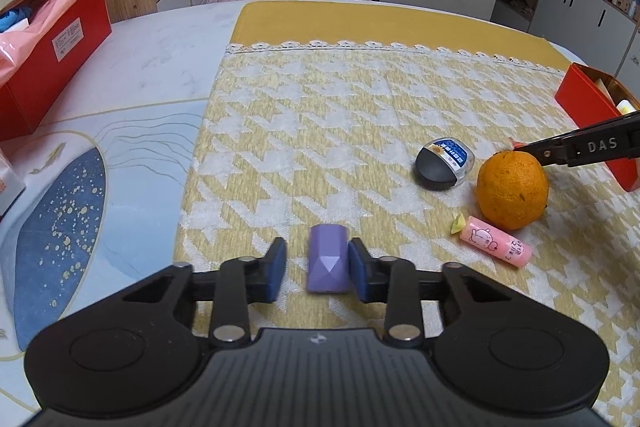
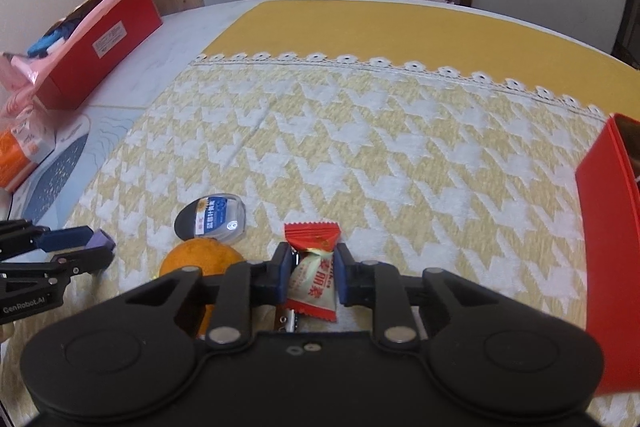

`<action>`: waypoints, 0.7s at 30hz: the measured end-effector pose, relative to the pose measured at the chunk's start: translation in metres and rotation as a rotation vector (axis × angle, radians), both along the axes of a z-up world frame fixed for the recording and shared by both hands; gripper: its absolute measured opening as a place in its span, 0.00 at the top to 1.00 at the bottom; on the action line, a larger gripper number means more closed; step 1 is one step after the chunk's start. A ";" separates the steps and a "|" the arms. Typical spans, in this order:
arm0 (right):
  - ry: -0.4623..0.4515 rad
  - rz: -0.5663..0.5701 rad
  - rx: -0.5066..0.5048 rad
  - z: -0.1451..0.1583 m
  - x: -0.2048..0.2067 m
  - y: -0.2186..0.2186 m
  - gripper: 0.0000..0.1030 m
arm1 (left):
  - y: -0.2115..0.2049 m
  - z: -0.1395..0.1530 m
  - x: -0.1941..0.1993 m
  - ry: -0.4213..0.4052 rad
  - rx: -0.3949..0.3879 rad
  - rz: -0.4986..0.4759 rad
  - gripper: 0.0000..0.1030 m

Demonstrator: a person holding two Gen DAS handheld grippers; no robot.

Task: Organize rigid objects
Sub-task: 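Grasp the purple eraser with the left tool while the right tool grasps the red candy packet, then carry the eraser and candy packet over the red tin with both tools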

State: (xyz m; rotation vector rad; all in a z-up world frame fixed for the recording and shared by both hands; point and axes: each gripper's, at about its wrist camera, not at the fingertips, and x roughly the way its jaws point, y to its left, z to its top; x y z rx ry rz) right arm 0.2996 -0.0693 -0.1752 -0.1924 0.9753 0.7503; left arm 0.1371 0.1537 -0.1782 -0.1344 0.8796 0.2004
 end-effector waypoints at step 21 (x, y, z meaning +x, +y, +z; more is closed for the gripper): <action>-0.047 -0.070 0.053 0.047 -0.026 -0.064 0.81 | -0.018 0.037 -0.002 -0.011 -0.042 0.028 0.80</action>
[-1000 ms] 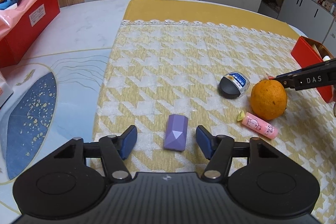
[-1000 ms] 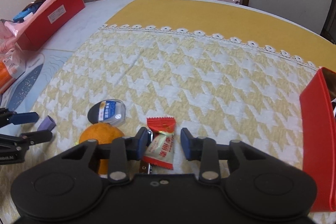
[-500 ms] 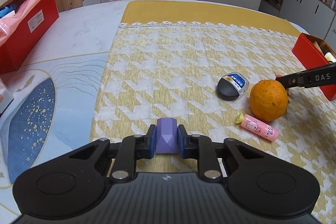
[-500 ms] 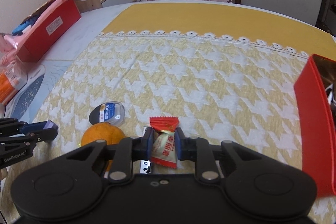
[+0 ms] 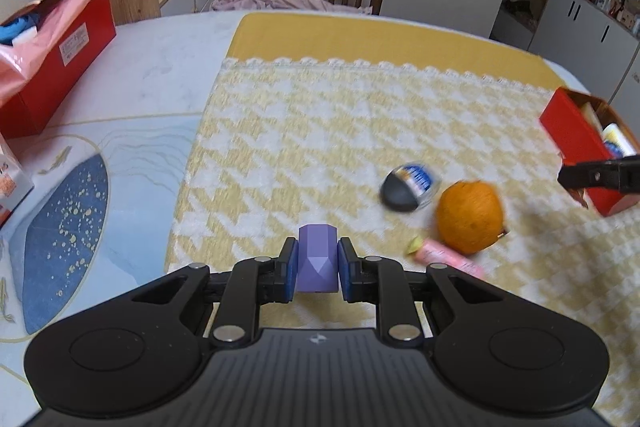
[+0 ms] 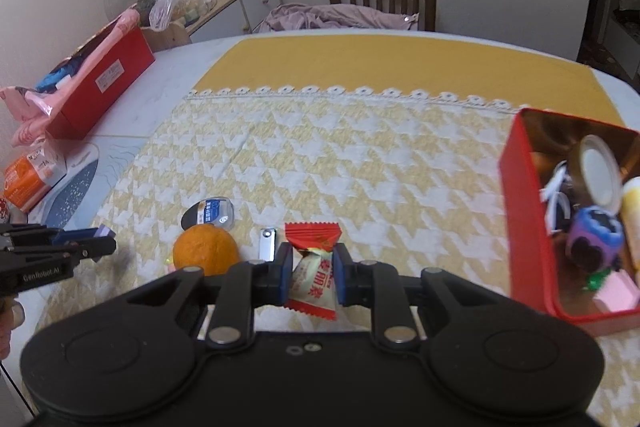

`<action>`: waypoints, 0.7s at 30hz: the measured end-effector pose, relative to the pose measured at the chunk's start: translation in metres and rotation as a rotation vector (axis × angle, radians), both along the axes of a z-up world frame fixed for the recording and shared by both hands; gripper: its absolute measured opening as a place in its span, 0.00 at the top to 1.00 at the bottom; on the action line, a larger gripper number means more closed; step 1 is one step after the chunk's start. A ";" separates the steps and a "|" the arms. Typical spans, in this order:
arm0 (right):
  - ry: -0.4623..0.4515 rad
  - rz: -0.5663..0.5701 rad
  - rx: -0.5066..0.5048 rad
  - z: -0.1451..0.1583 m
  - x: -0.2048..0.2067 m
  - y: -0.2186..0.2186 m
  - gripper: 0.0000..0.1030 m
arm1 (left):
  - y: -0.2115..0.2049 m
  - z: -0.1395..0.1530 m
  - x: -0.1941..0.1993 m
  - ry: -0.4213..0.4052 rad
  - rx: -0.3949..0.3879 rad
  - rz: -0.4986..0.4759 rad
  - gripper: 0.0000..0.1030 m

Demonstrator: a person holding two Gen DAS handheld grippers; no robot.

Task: Organize rigid objects
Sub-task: 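Carry the eraser and candy packet over the red tin with both tools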

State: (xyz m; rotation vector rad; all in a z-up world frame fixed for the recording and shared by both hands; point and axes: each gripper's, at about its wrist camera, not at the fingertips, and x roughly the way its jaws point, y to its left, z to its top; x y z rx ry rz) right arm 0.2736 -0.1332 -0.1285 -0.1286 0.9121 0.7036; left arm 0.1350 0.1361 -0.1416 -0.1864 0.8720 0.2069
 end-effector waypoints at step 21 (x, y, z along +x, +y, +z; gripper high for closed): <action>-0.062 -0.112 0.044 0.042 0.013 -0.133 0.81 | -0.132 0.066 0.060 -0.089 -0.056 -0.171 0.80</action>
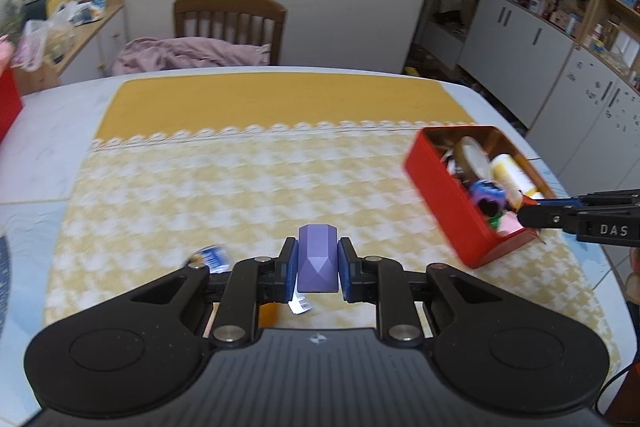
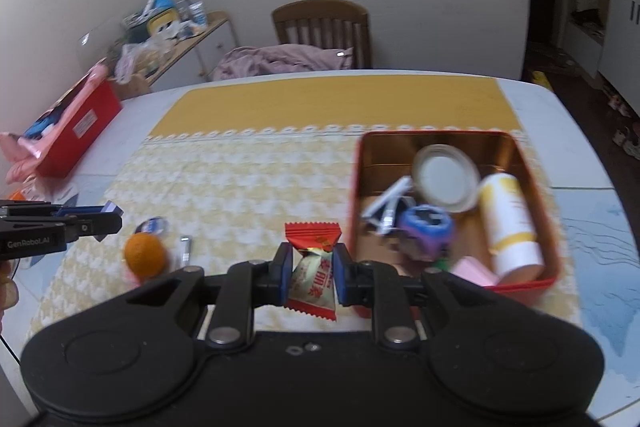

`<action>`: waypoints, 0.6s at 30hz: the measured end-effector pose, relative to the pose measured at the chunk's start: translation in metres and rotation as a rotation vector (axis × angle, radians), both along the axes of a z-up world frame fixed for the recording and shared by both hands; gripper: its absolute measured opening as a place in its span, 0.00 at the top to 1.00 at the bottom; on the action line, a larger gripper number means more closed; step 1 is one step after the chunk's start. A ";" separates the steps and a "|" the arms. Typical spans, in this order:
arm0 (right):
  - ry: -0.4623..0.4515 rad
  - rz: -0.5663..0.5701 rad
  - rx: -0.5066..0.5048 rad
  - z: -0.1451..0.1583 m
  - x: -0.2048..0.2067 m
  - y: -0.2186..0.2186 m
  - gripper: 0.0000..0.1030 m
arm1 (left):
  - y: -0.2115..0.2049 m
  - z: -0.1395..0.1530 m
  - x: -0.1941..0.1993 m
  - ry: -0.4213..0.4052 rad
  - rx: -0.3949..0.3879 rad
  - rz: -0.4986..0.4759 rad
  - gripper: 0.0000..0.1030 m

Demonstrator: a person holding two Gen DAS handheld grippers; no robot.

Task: Organize rigid objects
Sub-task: 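Carry the eraser and candy packet over the red tin with both tools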

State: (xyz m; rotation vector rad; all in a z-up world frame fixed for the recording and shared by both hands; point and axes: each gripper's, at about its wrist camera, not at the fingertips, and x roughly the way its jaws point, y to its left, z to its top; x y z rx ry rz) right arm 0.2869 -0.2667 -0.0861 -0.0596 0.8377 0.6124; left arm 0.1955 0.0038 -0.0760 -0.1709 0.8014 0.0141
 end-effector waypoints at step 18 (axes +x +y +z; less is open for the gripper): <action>0.006 -0.055 0.000 -0.013 0.051 -0.084 0.81 | -0.130 -0.006 0.078 0.026 -0.007 -0.153 0.80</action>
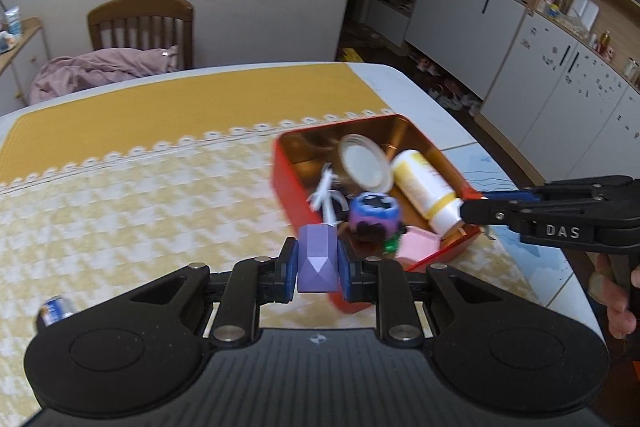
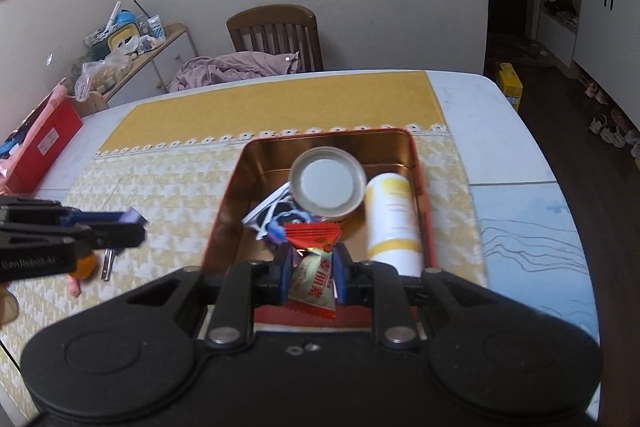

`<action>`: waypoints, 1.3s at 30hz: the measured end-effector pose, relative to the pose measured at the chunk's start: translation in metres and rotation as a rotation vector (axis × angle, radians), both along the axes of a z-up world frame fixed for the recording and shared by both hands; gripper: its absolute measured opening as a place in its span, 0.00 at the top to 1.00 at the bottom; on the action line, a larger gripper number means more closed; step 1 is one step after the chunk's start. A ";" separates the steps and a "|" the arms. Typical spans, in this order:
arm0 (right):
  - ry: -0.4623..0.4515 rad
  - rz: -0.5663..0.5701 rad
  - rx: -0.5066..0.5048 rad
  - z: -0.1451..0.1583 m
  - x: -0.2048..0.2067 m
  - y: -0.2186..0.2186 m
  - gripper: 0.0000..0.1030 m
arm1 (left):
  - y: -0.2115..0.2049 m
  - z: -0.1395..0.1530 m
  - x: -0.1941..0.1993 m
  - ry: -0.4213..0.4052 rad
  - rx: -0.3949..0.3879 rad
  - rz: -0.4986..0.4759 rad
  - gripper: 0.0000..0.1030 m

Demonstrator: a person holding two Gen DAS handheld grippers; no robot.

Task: Organize rigid objects
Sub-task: 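Carry the eraser and candy packet over the red tin with both tools, then open both tools to release the eraser and candy packet into the tin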

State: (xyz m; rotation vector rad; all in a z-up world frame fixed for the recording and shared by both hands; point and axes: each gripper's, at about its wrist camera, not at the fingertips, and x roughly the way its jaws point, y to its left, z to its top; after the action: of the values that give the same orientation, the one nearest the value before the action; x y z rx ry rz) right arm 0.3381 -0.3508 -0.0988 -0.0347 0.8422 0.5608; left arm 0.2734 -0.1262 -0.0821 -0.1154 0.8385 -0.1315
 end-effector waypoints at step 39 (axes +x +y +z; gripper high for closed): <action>0.123 0.098 -0.059 -0.043 0.069 0.012 0.77 | -0.077 -0.073 0.088 0.239 0.072 -0.008 0.80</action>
State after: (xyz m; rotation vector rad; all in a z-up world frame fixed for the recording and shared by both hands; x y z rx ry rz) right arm 0.4075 -0.3387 -0.1422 -0.0966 0.9812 0.6348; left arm 0.3609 -0.2036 -0.1551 -0.0608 1.0810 -0.0957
